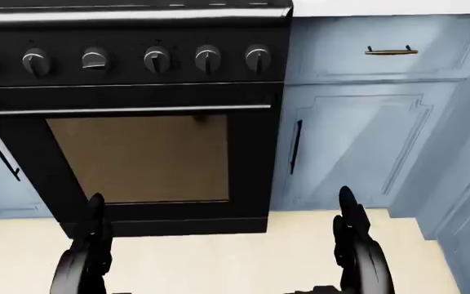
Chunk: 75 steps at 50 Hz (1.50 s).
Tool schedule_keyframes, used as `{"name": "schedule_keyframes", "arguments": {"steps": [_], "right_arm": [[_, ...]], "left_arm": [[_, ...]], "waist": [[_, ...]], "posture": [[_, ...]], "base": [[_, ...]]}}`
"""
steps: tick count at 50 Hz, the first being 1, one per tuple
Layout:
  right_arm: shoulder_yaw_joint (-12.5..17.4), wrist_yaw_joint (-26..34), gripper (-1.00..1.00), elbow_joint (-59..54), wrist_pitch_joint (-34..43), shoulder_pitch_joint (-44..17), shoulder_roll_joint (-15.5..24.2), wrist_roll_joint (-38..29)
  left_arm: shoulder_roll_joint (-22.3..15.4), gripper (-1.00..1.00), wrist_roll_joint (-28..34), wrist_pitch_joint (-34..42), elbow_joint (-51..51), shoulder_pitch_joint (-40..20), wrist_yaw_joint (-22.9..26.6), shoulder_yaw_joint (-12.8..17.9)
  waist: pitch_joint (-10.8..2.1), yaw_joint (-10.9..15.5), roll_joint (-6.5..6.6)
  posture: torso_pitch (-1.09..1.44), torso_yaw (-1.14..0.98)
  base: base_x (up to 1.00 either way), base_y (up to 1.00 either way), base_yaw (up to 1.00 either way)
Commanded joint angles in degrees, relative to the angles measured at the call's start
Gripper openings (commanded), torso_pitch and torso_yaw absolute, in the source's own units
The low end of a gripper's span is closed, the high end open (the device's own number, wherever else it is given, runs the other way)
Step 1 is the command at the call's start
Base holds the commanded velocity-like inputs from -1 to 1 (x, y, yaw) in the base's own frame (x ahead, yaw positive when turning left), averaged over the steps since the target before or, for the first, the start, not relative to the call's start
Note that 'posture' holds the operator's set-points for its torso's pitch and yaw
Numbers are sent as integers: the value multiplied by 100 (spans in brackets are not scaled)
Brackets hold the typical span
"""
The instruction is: Pick the onion from the pan and place it in the bowl.
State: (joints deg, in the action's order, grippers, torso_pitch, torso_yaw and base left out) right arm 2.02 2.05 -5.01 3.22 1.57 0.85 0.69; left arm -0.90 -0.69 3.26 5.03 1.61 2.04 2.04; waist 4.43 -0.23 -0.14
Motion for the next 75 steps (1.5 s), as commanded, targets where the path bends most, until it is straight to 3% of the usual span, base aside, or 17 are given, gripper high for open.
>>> {"name": "schedule_keyframes", "arguments": {"steps": [1,3,4,5,7,8,14,23,46,60,75], "right_arm": [[26,32,100,652,-172,-179,49,48],[29,63,100,715,-120,-181,56,41],[37,89,100,717,-109,-192,63,47],[35,113,100,706,-97,-204,68,39],[31,143,100,730,-77,-225,74,18],[30,151,100,740,-70,-223,75,10],[126,229,100,1031,96,-324,159,-92],[545,383,100,1660,761,-677,409,27],[1421,551,100,2852,2071,-1538,1205,440],[1733,685,100,3427,2928,-2133,1735,684],[1960,761,100,3830,3661,-2716,2320,979]], "left_arm": [[-62,100,91,-192,-727,-123,8,-27],[-59,100,29,-114,-779,-144,100,-3],[-60,100,16,-116,-784,-154,132,6],[-59,100,17,-157,-746,-167,150,12],[-48,100,14,-206,-765,-164,170,7],[-49,100,1,-184,-765,-181,173,20],[-177,100,-96,-202,-850,-389,251,254],[-356,100,-209,150,-1214,-674,254,519],[-1344,100,-755,812,-1754,-1730,46,1505],[-1905,100,-1056,1573,-2507,-2048,-26,2037],[-2445,100,-1365,1893,-2637,-2338,-166,2387]], "waist": [[-5,-12,-45],[-359,44,-6],[-297,43,-7],[-102,38,-49],[-399,47,-44],[-432,48,-43],[-462,53,-31],[-527,54,-24],[-444,40,-3],[-386,42,8],[-345,48,17]], "posture": [[0,0],[0,0],[0,0],[0,0],[0,0],[0,0],[0,0],[0,0],[0,0],[0,0],[0,0]], "base": [[0,0,0],[0,0,0],[0,0,0],[0,0,0],[0,0,0],[0,0,0],[0,0,0],[0,0,0],[0,0,0],[0,0,0],[1,0,0]]}}
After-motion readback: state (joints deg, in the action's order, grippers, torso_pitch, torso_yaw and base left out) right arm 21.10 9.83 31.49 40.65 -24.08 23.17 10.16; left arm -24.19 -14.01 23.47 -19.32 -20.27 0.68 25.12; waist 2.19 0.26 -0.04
